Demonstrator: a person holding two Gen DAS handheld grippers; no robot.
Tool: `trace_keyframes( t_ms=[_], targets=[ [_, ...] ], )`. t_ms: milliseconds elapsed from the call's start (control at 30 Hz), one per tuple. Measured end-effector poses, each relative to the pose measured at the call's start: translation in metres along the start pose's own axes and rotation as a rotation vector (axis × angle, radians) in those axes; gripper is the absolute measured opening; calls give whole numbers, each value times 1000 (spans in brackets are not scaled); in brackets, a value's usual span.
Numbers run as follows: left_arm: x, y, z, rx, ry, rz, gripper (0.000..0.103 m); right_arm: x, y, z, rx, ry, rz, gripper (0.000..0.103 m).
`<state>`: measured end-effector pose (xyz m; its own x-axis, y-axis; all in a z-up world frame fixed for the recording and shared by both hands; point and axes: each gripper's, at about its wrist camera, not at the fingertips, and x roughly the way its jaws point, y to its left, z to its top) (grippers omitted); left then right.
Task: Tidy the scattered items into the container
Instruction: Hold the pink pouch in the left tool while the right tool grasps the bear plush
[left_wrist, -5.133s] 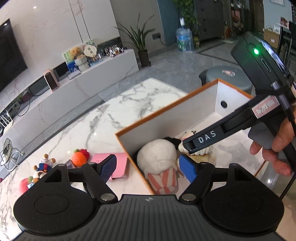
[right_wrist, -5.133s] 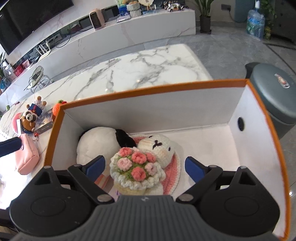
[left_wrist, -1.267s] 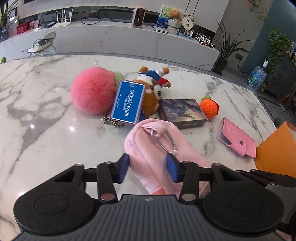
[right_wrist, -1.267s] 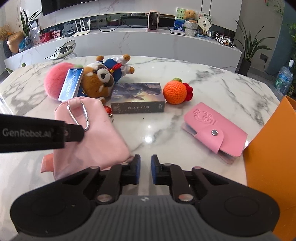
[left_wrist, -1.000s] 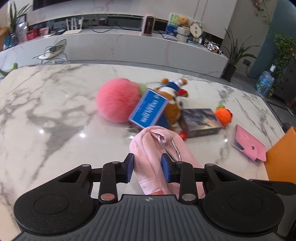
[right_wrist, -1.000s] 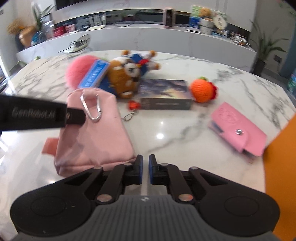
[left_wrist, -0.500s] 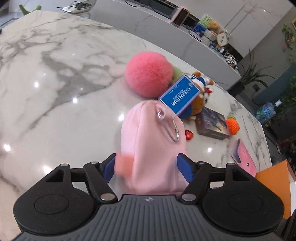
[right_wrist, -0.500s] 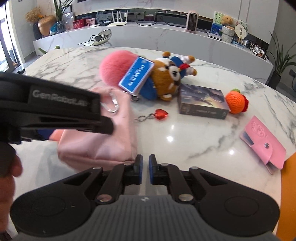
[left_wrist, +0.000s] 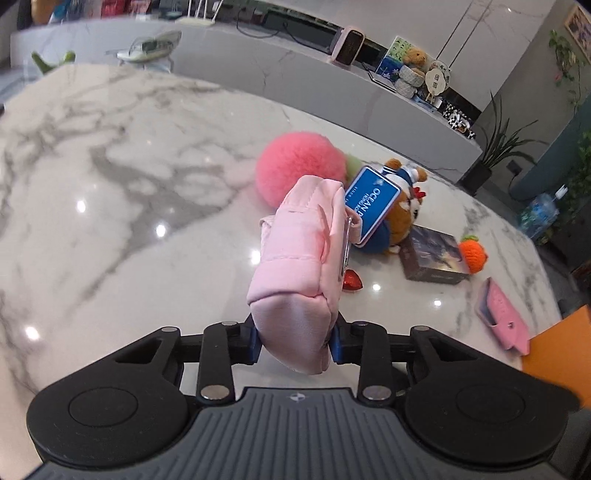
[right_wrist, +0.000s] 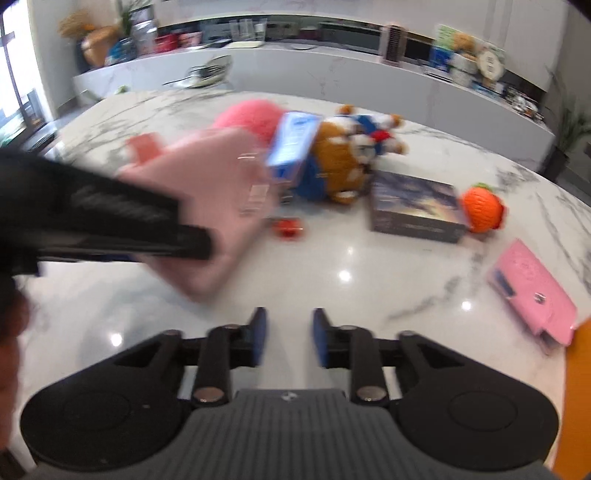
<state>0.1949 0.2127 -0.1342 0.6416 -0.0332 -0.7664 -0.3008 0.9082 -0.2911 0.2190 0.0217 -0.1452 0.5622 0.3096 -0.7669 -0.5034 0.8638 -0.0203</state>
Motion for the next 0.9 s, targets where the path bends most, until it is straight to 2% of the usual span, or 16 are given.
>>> trace_keyframes(
  t_ms=[100,167,233,433,533,567,733,900],
  targets=[
    [-1,3,2,18,-38,50,37,-1,-13,12,36,-44,-38,40],
    [-1,8,4,-1,-51,57,37,-1,-20,23,59,-81,-52,51],
    [1,11,7,-9,-63,67,37,2,-23,36,69,-118,-53,56],
    [10,13,16,6,-90,85,37,19,-22,74,70,-212,-33,64],
    [13,13,19,12,-99,85,37,26,-22,89,113,-248,-13,81],
    [14,13,19,13,-101,84,37,28,-23,92,125,-264,-12,83],
    [15,12,19,23,-108,87,38,55,-26,105,171,-258,-33,82],
    [15,10,18,32,-112,92,38,75,-30,103,214,-188,5,73]
  ],
)
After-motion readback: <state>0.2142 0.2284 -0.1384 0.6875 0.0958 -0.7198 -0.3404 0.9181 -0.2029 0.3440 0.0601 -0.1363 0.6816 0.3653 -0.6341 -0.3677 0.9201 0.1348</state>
